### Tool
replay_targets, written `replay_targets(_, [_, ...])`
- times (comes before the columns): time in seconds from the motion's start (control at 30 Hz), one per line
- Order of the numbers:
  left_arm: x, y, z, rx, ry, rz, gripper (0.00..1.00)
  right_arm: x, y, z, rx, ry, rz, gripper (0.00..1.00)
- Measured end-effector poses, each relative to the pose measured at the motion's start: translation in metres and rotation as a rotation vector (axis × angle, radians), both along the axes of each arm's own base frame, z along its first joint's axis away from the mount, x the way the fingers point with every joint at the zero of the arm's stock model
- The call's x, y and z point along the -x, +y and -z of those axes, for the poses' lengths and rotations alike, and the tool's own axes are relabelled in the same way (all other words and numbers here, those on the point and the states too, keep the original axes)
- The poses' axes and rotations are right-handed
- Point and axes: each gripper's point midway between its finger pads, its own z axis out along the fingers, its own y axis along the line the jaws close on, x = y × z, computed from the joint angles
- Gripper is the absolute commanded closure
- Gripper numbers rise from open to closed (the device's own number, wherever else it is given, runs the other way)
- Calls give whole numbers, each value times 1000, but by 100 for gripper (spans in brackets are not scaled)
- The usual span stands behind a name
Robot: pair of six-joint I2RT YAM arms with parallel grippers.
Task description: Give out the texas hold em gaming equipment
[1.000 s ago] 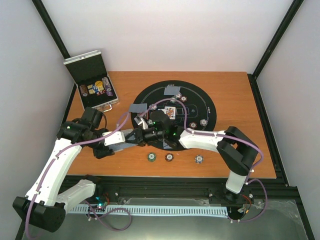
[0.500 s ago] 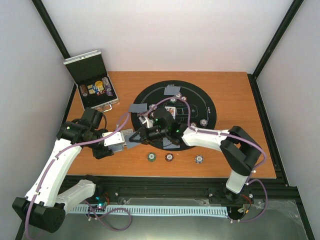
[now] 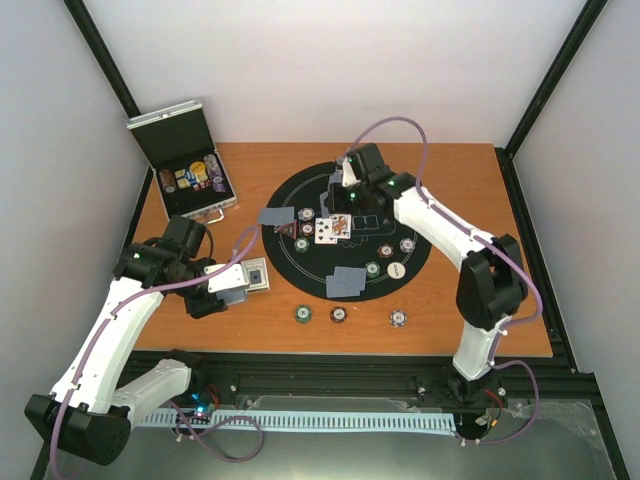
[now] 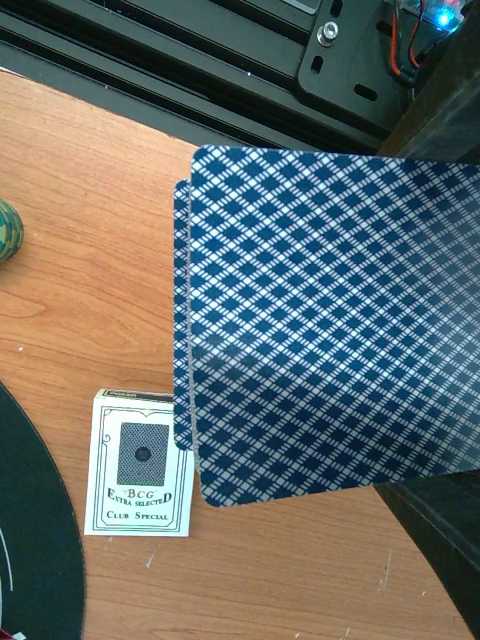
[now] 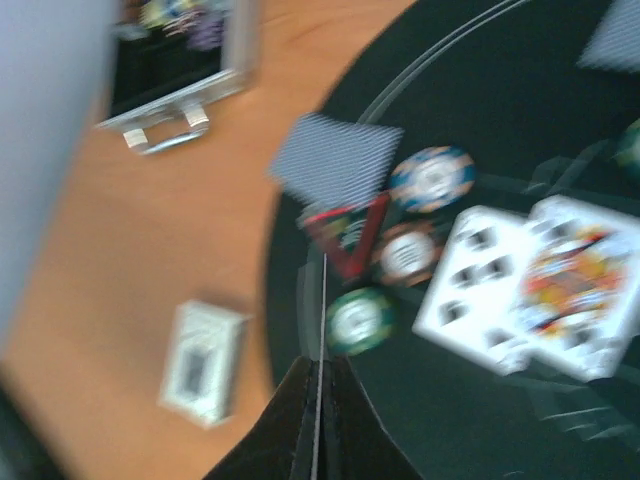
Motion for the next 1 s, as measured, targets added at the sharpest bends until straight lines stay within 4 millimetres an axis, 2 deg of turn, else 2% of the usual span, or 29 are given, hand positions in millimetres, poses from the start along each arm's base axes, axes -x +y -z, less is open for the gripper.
replay_targets(0.13, [0,0,0,0,1,0,99,-53,-28,16,324,-173,85,97])
replay_targets(0.2, [0,0,0,0,1,0,99,-72,-44,35,509,-243,105,97])
replay_targets(0.23, [0,0,0,0,1,0,99,-80,-56,51,642,-283,106,97])
replay_targets(0.33, [0,0,1,-1,3,0,99,-90,-76,89,914,-334,60,97])
replay_targets(0.47, [0,0,1,-2,8,0,99,-90,-93,134,1200,-387,-51,97])
replay_targets(0.57, [0,0,2,-3,11,0,99,-86,-97,142,1294,-425,-109,97])
replay_targets(0.67, [0,0,2,-3,12,0,99,-87,-90,139,1338,-487,-135,96])
replay_targets(0.83, [0,0,3,-4,16,0,99,-85,-78,141,1328,-528,-152,86])
replay_targets(0.93, [-1,0,3,-5,20,0,99,-72,-80,160,1335,-508,-195,78])
replay_targets(1.0, [-1,0,3,-6,22,0,99,-60,-84,173,1348,-483,-233,66])
